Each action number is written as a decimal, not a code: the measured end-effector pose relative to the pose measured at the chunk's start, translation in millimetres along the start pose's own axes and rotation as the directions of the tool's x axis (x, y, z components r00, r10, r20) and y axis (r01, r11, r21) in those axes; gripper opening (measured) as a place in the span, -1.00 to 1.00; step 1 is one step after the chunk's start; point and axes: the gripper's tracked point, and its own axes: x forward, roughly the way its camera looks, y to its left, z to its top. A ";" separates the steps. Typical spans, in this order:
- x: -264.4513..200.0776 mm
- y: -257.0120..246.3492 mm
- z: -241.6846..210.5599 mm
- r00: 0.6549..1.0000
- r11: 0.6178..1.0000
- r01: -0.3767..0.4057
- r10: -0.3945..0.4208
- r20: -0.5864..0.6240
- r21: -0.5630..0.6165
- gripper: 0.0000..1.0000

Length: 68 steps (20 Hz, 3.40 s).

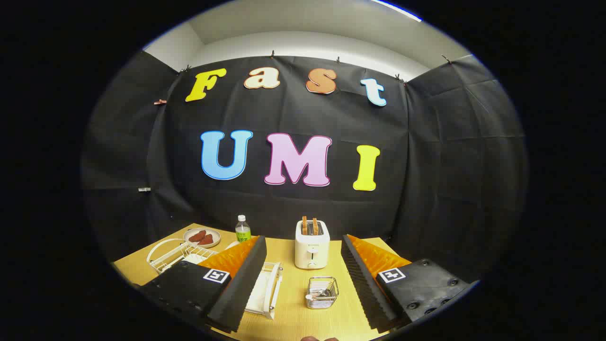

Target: Take the plate from the dish rack, then take the spoon from the basket and place it into the plate.

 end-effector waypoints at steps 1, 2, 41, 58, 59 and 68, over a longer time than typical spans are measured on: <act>1.0 -0.8 0.0 1.000 1.000 0.003 -0.003 -0.001 0.002 0.96; 2.6 -0.9 -0.1 1.000 1.000 0.006 -0.006 -0.002 0.005 0.95; 106.7 75.2 -26.7 0.949 0.987 -0.141 0.156 -0.274 0.074 0.96; 151.3 202.3 -172.0 0.635 0.957 -0.185 0.290 -0.716 0.223 0.40; 148.2 206.0 -171.4 0.626 0.958 -0.180 0.287 -0.725 0.225 0.09; 147.5 200.9 -166.9 0.640 0.984 -0.093 0.176 -0.748 0.151 -0.29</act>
